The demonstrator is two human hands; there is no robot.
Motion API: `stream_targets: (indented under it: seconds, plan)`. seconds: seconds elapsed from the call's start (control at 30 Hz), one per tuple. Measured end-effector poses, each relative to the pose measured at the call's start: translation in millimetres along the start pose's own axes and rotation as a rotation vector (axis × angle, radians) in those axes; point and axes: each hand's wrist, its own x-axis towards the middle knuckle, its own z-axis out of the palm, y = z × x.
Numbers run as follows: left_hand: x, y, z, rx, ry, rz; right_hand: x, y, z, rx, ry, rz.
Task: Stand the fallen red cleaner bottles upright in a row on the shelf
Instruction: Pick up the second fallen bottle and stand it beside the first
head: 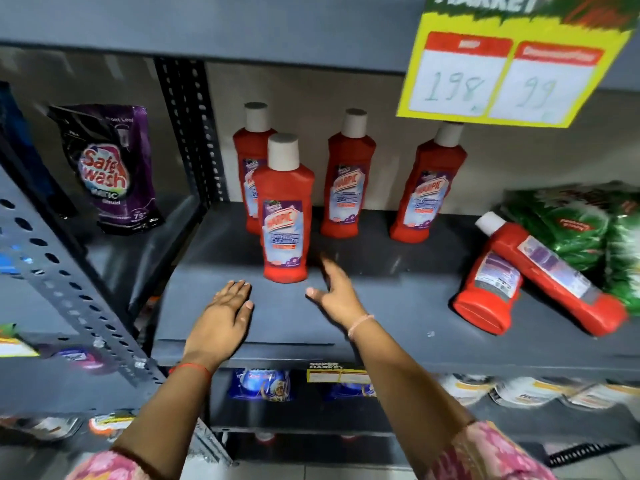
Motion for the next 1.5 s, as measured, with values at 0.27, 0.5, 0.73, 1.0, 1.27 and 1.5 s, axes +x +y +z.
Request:
stream_targets:
  seconds: [0.27,0.5,0.73,1.0,1.27,1.5]
  plan:
    - [4.9,94.5,72.1,-0.062,-0.178,0.180,-83.1,33.9,-98.8,-0.427,0.398,-0.379]
    - [20.5,163.3,129.0,0.175,-0.232,0.252,-95.1,53.0,-250.0,-0.431,0.819,-0.160]
    - [21.3,160.8,134.1,0.190,-0.198,0.237,-73.8,60.5,-367.5,-0.808,0.373,0.457]
    - [21.0,160.7,132.1,0.190,-0.207,0.231,-70.1,57.7,-394.4,-0.505,0.199,0.568]
    - [15.6,159.0,122.3,0.228,-0.277,0.260,-93.1,61.4,-368.0,-0.468,0.570,0.390]
    - [6.6,131.4,105.1,0.210,-0.259,0.237,-98.0,23.1,-314.1,0.019,0.715,0.092]
